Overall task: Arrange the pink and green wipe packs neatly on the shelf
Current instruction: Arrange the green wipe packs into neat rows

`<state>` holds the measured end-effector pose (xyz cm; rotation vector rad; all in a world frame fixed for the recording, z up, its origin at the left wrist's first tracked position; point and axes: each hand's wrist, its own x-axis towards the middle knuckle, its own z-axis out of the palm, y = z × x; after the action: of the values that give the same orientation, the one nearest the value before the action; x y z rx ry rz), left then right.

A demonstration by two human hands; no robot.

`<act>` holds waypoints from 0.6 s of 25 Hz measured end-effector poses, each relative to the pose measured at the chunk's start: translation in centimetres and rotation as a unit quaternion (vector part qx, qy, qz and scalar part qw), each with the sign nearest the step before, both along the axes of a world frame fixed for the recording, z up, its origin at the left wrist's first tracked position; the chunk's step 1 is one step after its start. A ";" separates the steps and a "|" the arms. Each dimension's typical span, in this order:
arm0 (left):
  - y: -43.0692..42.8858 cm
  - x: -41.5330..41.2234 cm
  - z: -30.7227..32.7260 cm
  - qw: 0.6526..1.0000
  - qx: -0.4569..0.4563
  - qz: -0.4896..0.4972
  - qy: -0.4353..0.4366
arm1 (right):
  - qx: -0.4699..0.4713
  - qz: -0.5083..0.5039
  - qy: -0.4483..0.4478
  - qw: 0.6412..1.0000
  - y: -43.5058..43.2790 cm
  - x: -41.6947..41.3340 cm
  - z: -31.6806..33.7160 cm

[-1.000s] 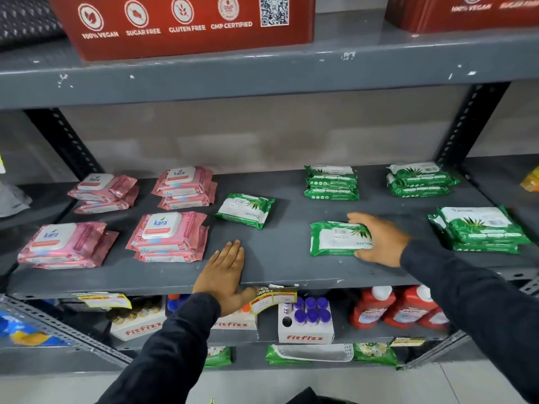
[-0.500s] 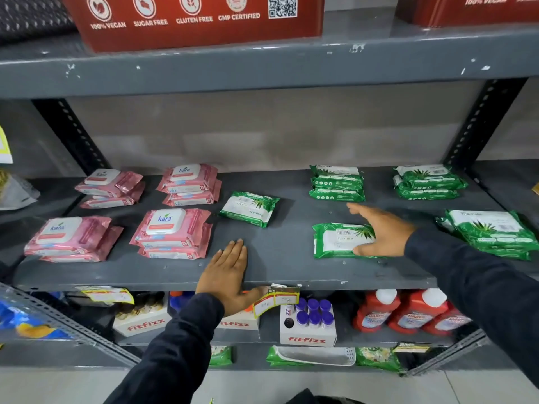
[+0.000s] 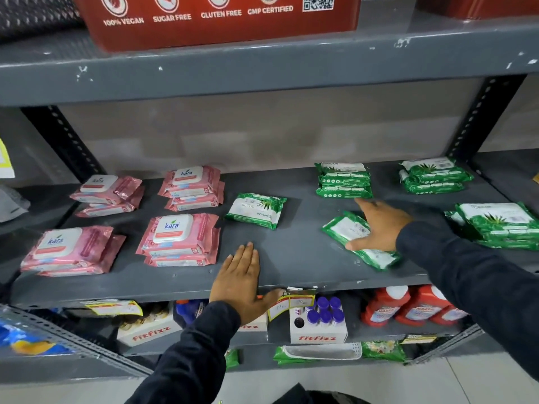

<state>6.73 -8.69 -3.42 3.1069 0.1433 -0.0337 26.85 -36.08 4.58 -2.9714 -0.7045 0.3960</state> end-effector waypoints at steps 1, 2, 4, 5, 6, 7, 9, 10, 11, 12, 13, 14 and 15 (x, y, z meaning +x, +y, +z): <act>0.0 0.0 0.0 1.000 0.000 0.003 0.001 | -0.006 -0.031 -0.017 0.999 0.3 -0.4 -0.1; 0.0 0.1 0.0 1.000 0.000 0.003 0.001 | -0.010 -0.059 -0.030 0.998 0.6 -0.7 -0.2; 0.0 0.1 -0.1 1.000 0.003 0.000 0.000 | -0.004 -0.104 -0.042 0.994 1.0 -1.3 -0.5; 0.0 0.1 -0.2 1.000 0.003 0.000 0.001 | 0.003 -0.118 -0.040 0.992 1.0 -1.6 -0.9; 0.0 0.1 -0.2 1.000 0.003 0.002 -0.001 | 0.010 -0.124 -0.036 0.992 1.1 -1.9 -1.3; 0.0 0.1 -0.3 1.000 0.002 0.005 -0.002 | 0.017 -0.125 -0.029 0.992 1.1 -2.0 -1.6; 0.0 0.1 -0.3 1.000 0.004 0.007 -0.003 | 0.025 -0.115 -0.011 0.993 0.6 -1.7 -1.7; 0.0 0.1 -0.3 1.000 0.005 0.006 -0.002 | 0.022 -0.103 -0.001 0.994 0.1 -1.4 -1.3; 0.0 0.2 -0.3 1.000 0.005 0.007 -0.001 | 0.014 -0.079 0.003 0.997 -0.5 -1.0 -0.6; 0.0 0.2 -0.4 1.000 0.005 0.007 0.000 | 0.004 -0.045 0.001 0.999 -1.1 -0.6 0.3; -0.1 0.2 -0.4 1.000 0.006 0.008 0.001 | -0.005 -0.002 0.000 1.000 -1.7 -0.2 1.0; -0.1 0.3 -0.4 1.000 0.008 0.009 0.002 | -0.025 0.045 -0.002 0.999 -2.3 -0.2 1.5; -0.1 0.2 -0.5 1.000 0.011 0.010 0.001 | -0.053 0.091 -0.005 0.994 -2.5 -0.5 1.8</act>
<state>6.97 -8.76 -3.89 3.1262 0.1750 -0.0361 26.33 -38.59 6.38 -3.0196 -0.9909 0.4416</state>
